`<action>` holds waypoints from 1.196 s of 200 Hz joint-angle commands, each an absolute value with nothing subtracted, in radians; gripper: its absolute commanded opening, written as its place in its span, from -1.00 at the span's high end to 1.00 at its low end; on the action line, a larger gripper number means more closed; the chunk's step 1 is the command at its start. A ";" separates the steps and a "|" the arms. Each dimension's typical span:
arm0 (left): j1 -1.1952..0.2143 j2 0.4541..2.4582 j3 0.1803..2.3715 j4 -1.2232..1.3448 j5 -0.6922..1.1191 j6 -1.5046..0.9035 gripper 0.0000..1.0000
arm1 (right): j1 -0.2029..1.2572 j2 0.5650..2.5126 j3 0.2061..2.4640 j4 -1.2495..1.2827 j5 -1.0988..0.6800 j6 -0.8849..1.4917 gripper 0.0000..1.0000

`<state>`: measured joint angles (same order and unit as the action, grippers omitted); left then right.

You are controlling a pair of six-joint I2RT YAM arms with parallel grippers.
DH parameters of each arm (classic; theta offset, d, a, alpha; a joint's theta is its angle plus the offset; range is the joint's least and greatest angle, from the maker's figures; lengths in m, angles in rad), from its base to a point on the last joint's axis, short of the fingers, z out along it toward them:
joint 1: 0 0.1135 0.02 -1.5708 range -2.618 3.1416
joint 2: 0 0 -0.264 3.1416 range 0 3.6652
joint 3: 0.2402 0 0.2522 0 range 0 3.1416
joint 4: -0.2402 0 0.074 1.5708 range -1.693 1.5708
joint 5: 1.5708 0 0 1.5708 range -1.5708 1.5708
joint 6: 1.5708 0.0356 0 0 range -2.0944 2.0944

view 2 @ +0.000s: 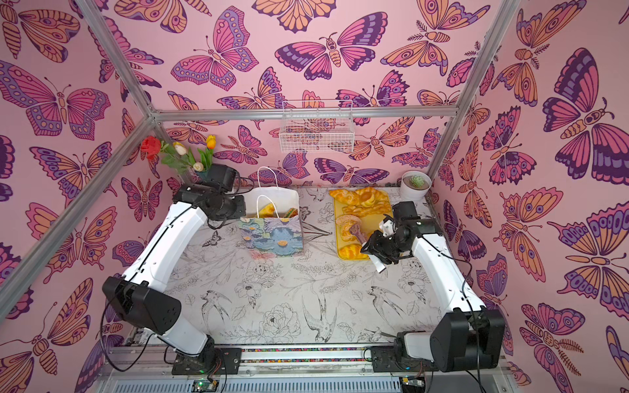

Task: Pack bread into a paper bag
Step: Pick up the fake bread from the plate.

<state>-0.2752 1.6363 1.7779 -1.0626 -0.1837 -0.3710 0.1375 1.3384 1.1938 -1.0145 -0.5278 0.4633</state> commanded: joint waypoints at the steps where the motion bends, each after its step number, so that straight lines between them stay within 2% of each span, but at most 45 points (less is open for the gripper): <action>1: -0.270 1.628 1.792 -1.068 -0.196 -0.361 0.73 | 0.130 1.352 1.200 -0.988 -0.516 0.440 0.15; 196: -0.270 1.646 1.811 -1.068 -0.193 -0.357 0.73 | 0.120 1.526 1.281 -0.945 -0.502 0.398 0.07; 214: -0.270 1.646 1.810 -1.068 -0.195 -0.357 0.73 | 0.118 1.543 1.284 -0.940 -0.505 0.394 0.10; 239: -0.270 1.644 1.807 -1.068 -0.196 -0.358 0.73 | 0.118 1.557 1.275 -0.926 -0.514 0.395 0.23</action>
